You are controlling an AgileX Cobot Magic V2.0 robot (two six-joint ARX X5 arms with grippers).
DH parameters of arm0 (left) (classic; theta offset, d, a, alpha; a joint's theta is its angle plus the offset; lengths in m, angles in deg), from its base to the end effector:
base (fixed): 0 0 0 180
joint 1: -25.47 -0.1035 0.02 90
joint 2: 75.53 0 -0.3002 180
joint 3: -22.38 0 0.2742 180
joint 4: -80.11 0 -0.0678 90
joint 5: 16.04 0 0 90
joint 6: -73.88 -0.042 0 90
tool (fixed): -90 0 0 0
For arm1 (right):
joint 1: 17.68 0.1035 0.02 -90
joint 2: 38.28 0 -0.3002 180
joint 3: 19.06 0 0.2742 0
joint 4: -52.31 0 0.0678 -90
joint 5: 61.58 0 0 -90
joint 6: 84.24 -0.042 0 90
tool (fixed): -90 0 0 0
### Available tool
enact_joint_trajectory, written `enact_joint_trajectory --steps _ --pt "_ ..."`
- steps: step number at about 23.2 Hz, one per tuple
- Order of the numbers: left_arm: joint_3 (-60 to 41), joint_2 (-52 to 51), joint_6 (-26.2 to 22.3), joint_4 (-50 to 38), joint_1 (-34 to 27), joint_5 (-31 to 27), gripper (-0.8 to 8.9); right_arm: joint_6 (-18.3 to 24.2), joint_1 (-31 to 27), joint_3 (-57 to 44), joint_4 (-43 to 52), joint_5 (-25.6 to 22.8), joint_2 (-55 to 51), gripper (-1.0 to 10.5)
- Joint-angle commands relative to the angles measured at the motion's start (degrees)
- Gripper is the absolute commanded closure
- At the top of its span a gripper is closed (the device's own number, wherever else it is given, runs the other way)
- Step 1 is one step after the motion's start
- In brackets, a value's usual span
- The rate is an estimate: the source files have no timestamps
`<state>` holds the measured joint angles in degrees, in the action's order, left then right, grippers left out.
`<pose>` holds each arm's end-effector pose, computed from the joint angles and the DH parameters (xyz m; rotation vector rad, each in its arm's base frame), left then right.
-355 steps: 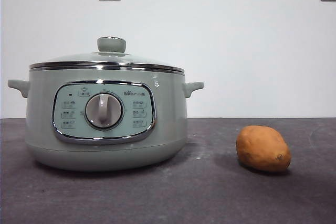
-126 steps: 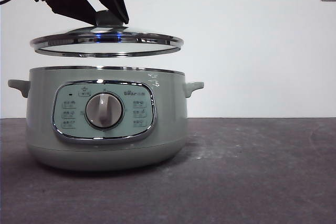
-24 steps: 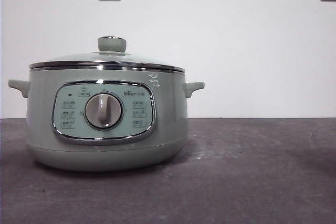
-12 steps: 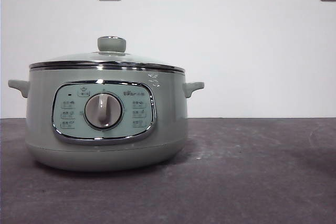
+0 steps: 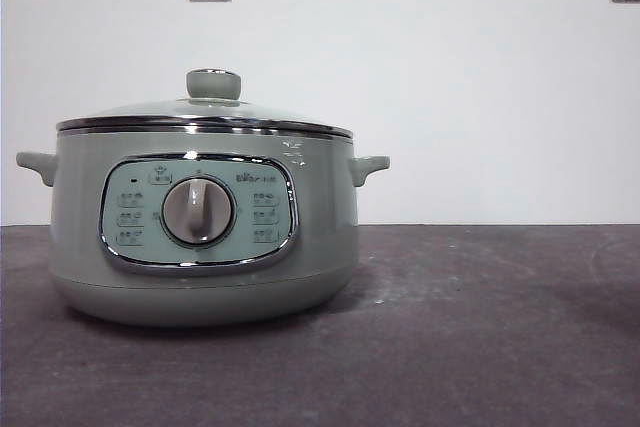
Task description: Pick up the potato,open the lid,put the potato in the pot,close the lid
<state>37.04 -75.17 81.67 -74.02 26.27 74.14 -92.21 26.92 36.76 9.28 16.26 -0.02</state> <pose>0.0931 -0.0014 0.1511 -0.1344 0.2028 -0.0033 0.1087 0.0948 0.3253 -0.0805 0.4333 0.5269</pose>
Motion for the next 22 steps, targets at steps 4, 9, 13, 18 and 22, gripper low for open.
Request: enact_joint_trajectory --steps 4,9,13,18,22 --pt "-0.9 -0.2 0.4 -0.3 -0.2 -0.1 8.17 -0.5 0.0 -0.2 0.3 -0.1 -0.1 9.5" --pt "-0.9 -0.2 0.4 -0.3 -0.2 -0.1 8.17 -0.5 0.0 -0.2 0.3 -0.1 -0.1 9.5" --pt "-0.9 -0.2 0.4 -0.3 -0.2 -0.1 8.17 0.1 0.0 -0.2 -0.2 -0.1 -0.9 9.5" --pt "-0.9 -0.2 0.4 -0.3 -0.2 -0.1 8.17 4.0 -11.0 -1.7 -0.1 0.3 -6.8 9.5" --pt "-0.9 -0.2 0.4 -0.3 -0.2 -0.1 8.17 5.3 -27.8 -11.0 6.8 12.1 -15.1 9.5"
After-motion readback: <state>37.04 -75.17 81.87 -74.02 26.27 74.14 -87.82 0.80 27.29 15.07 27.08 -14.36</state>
